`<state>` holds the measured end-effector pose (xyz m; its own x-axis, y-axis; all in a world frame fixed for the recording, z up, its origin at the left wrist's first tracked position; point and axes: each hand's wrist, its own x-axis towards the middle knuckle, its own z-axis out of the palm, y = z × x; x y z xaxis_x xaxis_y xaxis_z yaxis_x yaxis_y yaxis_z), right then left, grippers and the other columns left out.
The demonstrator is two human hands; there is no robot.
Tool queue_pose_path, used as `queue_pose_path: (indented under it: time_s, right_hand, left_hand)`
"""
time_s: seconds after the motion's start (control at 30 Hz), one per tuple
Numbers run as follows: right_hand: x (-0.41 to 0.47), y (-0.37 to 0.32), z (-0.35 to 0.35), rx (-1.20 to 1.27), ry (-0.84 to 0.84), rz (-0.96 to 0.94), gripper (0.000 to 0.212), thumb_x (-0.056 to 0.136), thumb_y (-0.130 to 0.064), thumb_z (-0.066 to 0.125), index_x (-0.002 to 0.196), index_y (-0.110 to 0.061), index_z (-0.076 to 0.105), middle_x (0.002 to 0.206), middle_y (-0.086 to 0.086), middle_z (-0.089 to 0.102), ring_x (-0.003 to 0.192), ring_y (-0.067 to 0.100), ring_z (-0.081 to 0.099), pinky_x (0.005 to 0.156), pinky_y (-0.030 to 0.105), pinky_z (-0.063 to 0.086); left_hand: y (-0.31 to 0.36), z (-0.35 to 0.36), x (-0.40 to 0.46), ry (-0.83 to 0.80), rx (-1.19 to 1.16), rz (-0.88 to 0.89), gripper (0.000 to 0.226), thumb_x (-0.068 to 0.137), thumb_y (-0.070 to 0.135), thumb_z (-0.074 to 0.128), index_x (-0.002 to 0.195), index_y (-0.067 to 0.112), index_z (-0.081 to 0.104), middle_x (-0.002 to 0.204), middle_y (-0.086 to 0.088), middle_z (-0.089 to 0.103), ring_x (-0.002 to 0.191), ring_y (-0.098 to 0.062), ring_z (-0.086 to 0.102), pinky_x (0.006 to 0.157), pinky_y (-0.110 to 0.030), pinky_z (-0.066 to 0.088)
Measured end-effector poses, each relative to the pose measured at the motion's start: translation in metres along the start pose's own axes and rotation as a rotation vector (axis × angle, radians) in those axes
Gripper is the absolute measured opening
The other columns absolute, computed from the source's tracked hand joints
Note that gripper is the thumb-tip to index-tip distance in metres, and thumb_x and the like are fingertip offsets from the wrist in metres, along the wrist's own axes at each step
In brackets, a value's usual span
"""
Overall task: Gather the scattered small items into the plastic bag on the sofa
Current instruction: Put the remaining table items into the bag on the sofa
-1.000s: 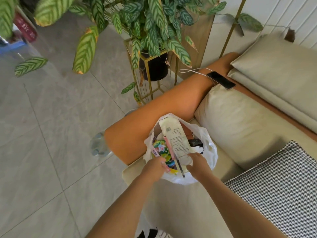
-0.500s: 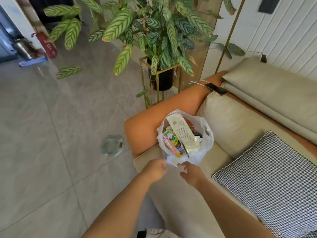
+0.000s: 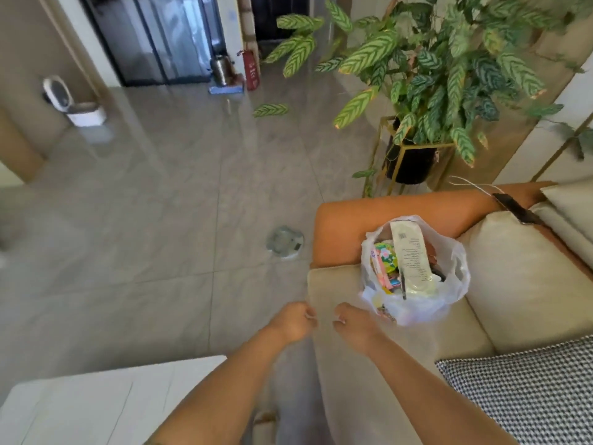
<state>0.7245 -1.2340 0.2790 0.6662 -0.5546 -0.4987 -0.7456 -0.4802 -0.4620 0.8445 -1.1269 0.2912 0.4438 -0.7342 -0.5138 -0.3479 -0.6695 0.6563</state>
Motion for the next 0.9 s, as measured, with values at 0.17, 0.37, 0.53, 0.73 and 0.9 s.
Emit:
queue_pose_path:
  time_s: [0.17,0.37,0.53,0.73,0.9]
  right_hand:
    - [-0.015,-0.024,0.044,-0.107,-0.087,-0.194,0.022,0.093,-0.020,0.049,0.112,-0.015,0.059,0.109,0.008,0.065,0.106,0.023,0.060,0.086,0.026,0.041]
    - [-0.044,-0.080,0.116,-0.265,-0.269,-0.367,0.042,0.091,-0.027,0.054,0.130,-0.013,0.052,0.128,0.009,0.061,0.119,0.021,0.056,0.096,0.025,0.041]
    - [-0.085,-0.128,0.186,-0.373,-0.418,-0.547,0.038,0.093,-0.028,0.050,0.128,-0.017,0.053,0.128,0.004,0.061,0.119,0.020,0.056,0.099,0.029,0.044]
    - [-0.159,-0.171,0.269,-0.534,-0.508,-0.760,0.035,0.095,-0.032,0.046,0.127,-0.019,0.053,0.129,0.001,0.059,0.119,0.018,0.054,0.099,0.027,0.044]
    - [-0.244,-0.186,0.337,-0.612,-0.561,-0.910,0.033,0.095,-0.032,0.046,0.124,-0.019,0.056,0.125,0.000,0.062,0.114,0.019,0.057,0.093,0.027,0.045]
  left_hand:
    - [-0.057,0.017,-0.062,0.143,-0.100,-0.162,0.028,0.091,0.020,0.058,0.116,0.007,0.063,0.121,-0.012,0.064,0.113,-0.026,0.060,0.090,-0.025,0.045]
    - [-0.131,0.033,-0.152,0.335,-0.231,-0.368,0.027,0.092,0.023,0.053,0.112,0.012,0.066,0.123,-0.005,0.063,0.118,-0.019,0.055,0.098,-0.023,0.040]
    - [-0.192,0.060,-0.238,0.457,-0.360,-0.586,0.032,0.090,0.035,0.052,0.118,0.024,0.061,0.125,0.002,0.060,0.113,-0.017,0.057,0.096,-0.026,0.045]
    - [-0.252,0.112,-0.346,0.571,-0.417,-0.754,0.038,0.091,0.039,0.048,0.126,0.025,0.057,0.133,0.002,0.055,0.120,-0.018,0.053,0.100,-0.028,0.042]
    - [-0.294,0.171,-0.446,0.668,-0.560,-0.880,0.036,0.090,0.038,0.051,0.122,0.025,0.059,0.127,-0.001,0.060,0.116,-0.019,0.056,0.099,-0.028,0.044]
